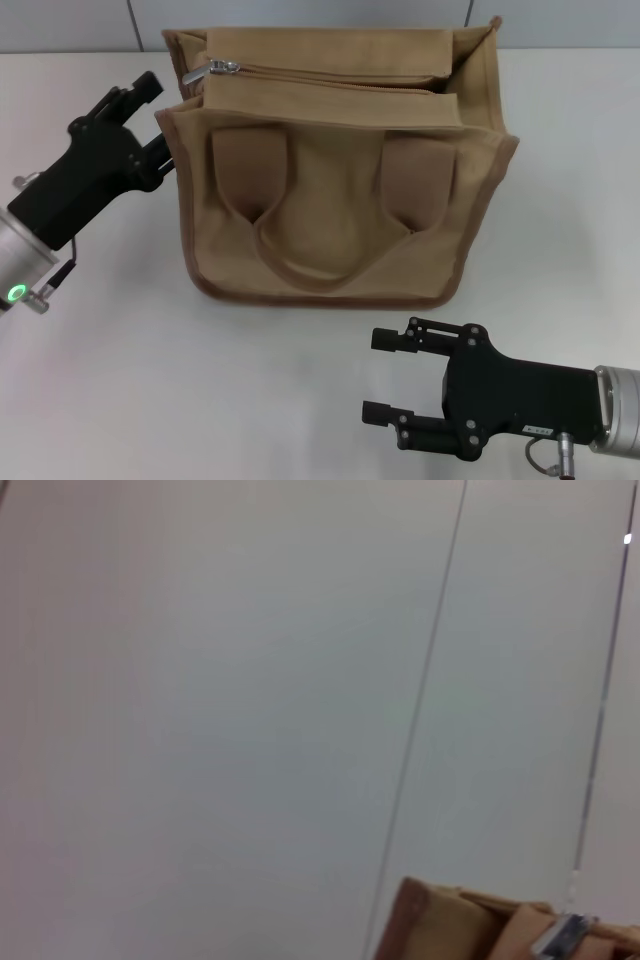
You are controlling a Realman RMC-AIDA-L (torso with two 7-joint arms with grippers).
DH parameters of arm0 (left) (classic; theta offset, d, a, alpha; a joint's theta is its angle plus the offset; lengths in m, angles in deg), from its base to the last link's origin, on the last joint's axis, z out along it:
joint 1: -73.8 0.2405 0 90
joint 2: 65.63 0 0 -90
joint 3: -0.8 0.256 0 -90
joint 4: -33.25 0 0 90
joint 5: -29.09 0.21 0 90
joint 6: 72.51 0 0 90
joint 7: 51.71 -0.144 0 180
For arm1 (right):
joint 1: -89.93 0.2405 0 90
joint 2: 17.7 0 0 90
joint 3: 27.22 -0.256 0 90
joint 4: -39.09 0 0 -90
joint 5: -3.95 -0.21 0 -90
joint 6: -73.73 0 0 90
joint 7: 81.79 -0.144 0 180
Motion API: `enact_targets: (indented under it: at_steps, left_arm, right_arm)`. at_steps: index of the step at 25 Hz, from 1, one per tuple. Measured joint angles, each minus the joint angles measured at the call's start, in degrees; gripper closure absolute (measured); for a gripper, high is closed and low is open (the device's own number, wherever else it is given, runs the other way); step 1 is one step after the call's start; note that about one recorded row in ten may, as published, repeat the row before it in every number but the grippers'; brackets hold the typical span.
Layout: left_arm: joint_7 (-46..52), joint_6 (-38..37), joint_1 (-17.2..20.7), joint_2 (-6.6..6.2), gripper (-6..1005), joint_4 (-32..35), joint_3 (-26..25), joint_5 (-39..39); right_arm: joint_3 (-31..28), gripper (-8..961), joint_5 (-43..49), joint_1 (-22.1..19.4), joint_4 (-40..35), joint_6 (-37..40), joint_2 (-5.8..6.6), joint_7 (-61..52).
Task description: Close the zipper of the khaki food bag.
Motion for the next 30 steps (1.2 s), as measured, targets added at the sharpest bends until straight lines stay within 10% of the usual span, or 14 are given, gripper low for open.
enact_targets:
  at_steps: [30]
  left_arm:
    - [2.24,2.97,-1.61,0.10,233,-0.98,0.84,-4.50]
  right_arm:
    - [-1.51,270,0.01,0.32,0.44,-1.49,0.00,0.04]
